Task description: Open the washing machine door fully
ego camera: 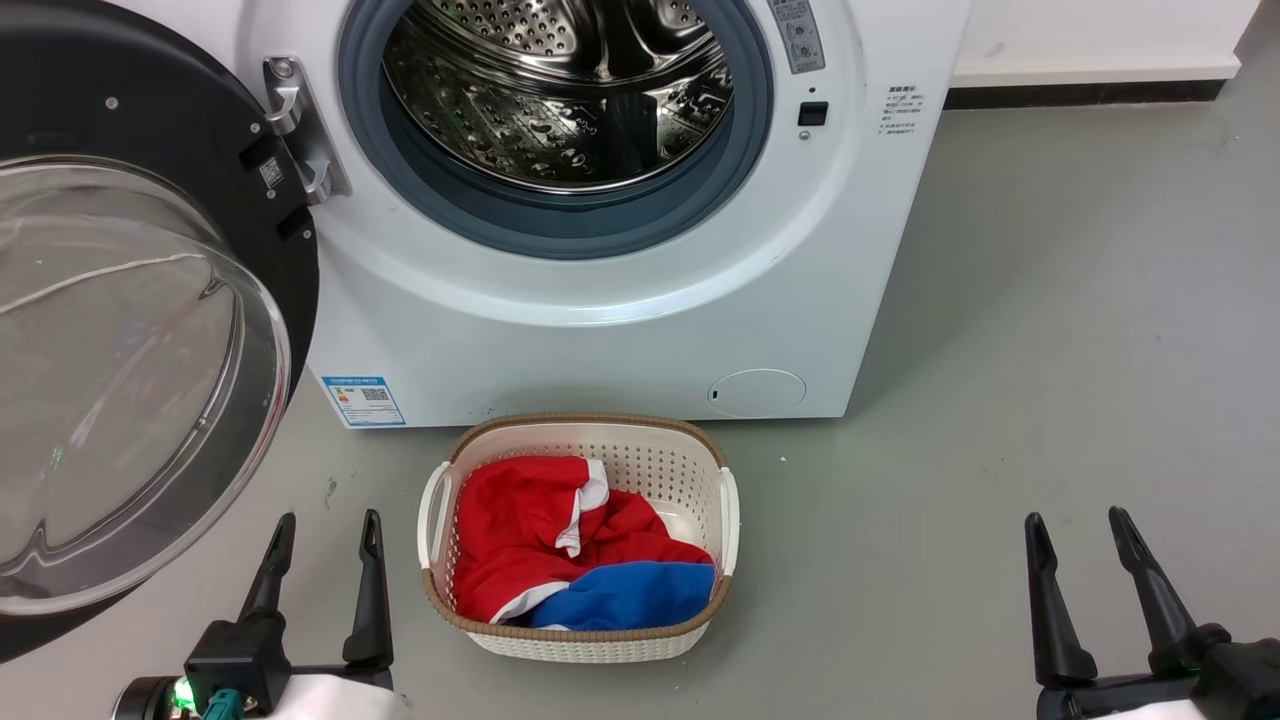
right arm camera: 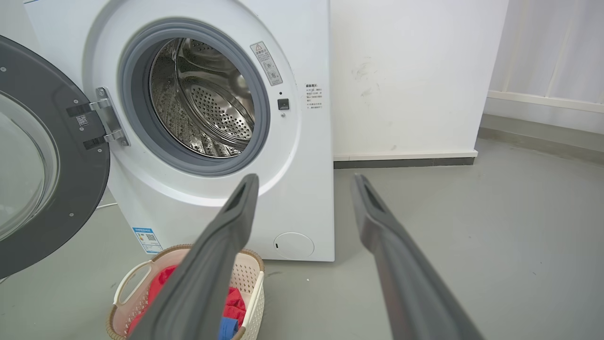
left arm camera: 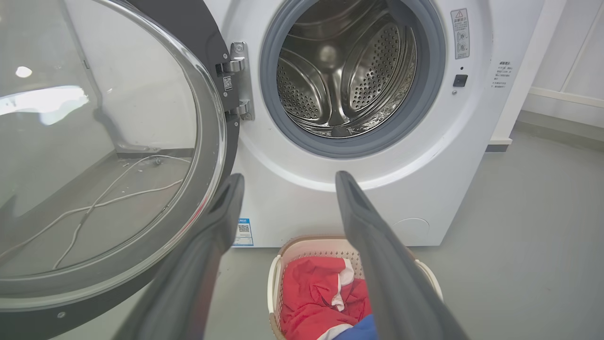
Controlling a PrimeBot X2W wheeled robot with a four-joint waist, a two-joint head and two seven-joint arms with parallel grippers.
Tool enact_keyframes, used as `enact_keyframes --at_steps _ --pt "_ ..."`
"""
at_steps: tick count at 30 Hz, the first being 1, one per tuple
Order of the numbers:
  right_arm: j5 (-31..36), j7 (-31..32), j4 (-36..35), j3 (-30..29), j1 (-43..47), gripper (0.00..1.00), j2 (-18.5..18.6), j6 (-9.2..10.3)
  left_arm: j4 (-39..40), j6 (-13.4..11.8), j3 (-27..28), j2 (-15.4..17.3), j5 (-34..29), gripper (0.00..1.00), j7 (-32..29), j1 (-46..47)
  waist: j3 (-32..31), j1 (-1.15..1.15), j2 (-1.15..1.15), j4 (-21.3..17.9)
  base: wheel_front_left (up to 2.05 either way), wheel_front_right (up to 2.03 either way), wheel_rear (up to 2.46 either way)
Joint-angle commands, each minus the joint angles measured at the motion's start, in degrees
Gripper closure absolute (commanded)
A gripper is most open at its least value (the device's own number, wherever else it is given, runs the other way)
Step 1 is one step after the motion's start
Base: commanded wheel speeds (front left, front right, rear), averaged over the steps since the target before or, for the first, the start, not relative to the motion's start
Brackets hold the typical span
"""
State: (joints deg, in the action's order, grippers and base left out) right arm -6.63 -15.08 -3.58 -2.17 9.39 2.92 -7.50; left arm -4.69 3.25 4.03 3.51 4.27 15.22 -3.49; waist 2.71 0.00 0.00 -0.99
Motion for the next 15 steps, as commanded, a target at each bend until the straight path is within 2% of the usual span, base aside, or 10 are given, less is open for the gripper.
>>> enact_keyframes --at_steps 1,8,9,15 --pt "-0.26 -0.12 0.14 -0.06 0.21 0.00 -0.08 0.01 0.16 -0.34 -0.06 -0.03 -0.25 0.00 -0.14 -0.58 0.02 0.00 0.00 0.09 0.00 0.00 0.00" --pt "-0.11 -0.11 0.49 -0.35 0.05 0.00 -0.08 0.01 0.08 -0.85 -0.70 -0.26 -0.63 0.00 -0.14 -0.79 0.29 0.00 0.00 0.53 0.00 0.00 0.00" --pt "-0.36 -0.01 0.42 -0.30 0.00 1.00 0.00 0.00 0.03 -0.92 -0.67 -0.26 -0.60 1.00 0.00 -0.35 0.29 0.00 0.00 0.54 0.00 0.00 0.00" --pt "-1.43 0.19 3.08 0.00 0.30 1.00 0.02 0.00 -3.19 -0.91 -0.50 -0.65 0.45 1.00 -0.34 -0.88 0.28 0.00 0.00 0.56 0.00 0.00 0.00"
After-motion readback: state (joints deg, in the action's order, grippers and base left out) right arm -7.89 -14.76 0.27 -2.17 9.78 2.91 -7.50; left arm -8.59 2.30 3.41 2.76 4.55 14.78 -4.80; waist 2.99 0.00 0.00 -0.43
